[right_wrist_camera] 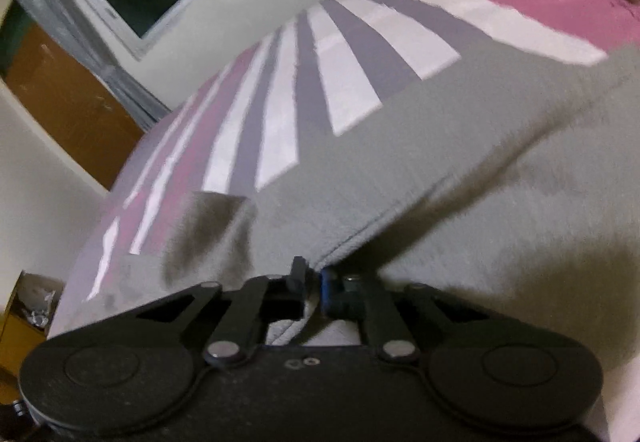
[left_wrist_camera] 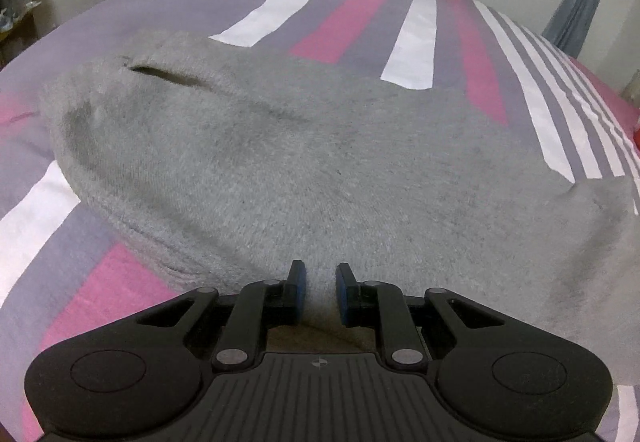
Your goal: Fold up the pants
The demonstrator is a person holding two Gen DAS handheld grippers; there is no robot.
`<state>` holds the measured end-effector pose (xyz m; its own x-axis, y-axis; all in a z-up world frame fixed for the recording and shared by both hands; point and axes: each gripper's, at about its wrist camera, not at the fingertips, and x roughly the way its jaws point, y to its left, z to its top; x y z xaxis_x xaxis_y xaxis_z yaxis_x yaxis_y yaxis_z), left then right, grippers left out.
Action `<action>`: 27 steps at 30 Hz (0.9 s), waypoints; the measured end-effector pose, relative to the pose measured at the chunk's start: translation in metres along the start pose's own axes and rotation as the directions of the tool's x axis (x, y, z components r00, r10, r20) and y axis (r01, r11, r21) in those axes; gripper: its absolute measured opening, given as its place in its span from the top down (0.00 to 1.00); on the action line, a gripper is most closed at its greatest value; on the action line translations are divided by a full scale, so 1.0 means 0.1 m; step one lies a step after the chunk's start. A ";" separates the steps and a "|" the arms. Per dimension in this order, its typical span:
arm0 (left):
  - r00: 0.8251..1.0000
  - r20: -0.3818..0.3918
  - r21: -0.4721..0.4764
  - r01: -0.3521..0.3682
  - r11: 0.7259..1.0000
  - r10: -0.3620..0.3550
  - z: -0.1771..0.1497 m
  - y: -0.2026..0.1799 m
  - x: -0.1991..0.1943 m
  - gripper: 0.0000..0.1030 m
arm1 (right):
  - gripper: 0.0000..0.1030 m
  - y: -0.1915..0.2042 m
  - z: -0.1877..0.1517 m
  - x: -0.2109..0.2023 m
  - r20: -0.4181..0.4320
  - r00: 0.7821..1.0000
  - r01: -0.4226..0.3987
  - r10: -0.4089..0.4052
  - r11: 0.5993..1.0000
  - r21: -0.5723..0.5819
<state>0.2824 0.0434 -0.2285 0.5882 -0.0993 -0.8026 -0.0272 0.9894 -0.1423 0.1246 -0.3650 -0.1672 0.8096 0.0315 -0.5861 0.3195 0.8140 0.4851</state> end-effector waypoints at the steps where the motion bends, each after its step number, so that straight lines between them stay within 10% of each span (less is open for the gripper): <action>1: 1.000 0.001 0.003 -0.001 1.000 0.001 0.00 -0.01 0.00 0.83 | 0.94 0.03 0.01 -0.09 0.020 1.000 -0.005 0.006 1.000 -0.021; 9: 1.000 0.008 0.010 0.015 1.000 -0.015 0.00 0.02 -0.01 0.83 | 0.95 0.29 -0.21 -0.80 0.110 0.993 -0.020 0.040 0.984 -0.177; 15: 1.000 0.013 0.024 0.010 1.000 -0.010 -0.01 0.01 -0.02 0.83 | 0.95 -0.03 -0.58 -0.33 -0.071 0.991 0.101 -0.116 0.977 -0.186; 27: 0.997 0.066 0.048 0.046 0.998 -0.049 0.02 -0.30 -0.24 0.83 | 0.73 -0.27 -0.19 -0.39 -0.055 0.998 0.013 -0.014 1.000 -0.005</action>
<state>0.2707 0.0161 -0.2038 0.6406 -0.1404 -0.7549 0.0389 0.9878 -0.1507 0.0751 -0.3770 -0.1699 0.7772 0.0520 -0.6272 0.3280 0.8170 0.4742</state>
